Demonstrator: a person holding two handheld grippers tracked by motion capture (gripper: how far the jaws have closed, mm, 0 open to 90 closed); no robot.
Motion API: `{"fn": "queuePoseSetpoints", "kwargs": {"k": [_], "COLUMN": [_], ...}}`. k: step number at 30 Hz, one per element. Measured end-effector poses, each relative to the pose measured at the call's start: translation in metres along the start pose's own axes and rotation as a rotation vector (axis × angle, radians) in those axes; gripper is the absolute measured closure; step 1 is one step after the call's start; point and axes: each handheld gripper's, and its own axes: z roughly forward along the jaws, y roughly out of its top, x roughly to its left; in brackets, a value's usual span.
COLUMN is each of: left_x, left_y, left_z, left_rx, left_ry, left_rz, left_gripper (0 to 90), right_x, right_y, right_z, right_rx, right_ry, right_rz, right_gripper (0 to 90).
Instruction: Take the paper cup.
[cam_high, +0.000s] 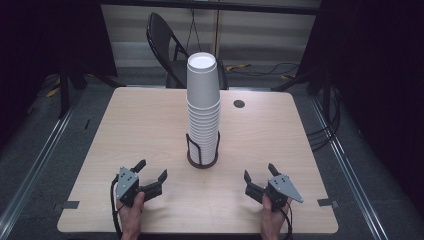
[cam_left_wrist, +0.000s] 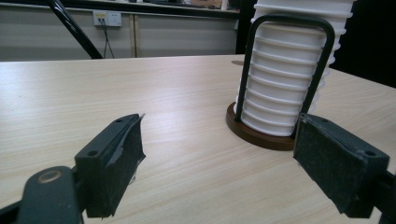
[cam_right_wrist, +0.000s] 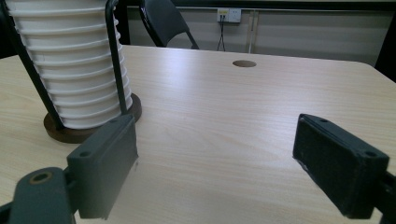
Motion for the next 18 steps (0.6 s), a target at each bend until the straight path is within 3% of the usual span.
{"fn": "queuePoseSetpoints", "kwargs": {"k": [2,11,13,18], "left_x": [-0.001,-0.001,-0.001,-0.006], "left_y": [0.0,0.007,0.012,0.02], "left_z": [0.0,0.0,0.0,0.002], "left_rx": [0.009,0.027,0.027,0.038], "left_ry": [0.001,-0.016,-0.05,-0.077], "left_rz": [0.014,-0.012,-0.019,-0.013], "left_gripper": [15.8,15.6,15.6,15.7], "right_x": [0.0,0.0,0.0,0.0], "right_y": [0.0,0.0,0.0,0.0], "right_z": [0.0,0.001,0.001,0.0], "right_rx": [-0.001,0.002,0.0,0.0], "right_ry": [-0.002,0.001,0.003,0.01], "right_rz": [0.001,0.001,0.002,0.002], "right_gripper": [13.2,13.1,13.1,13.2]}}
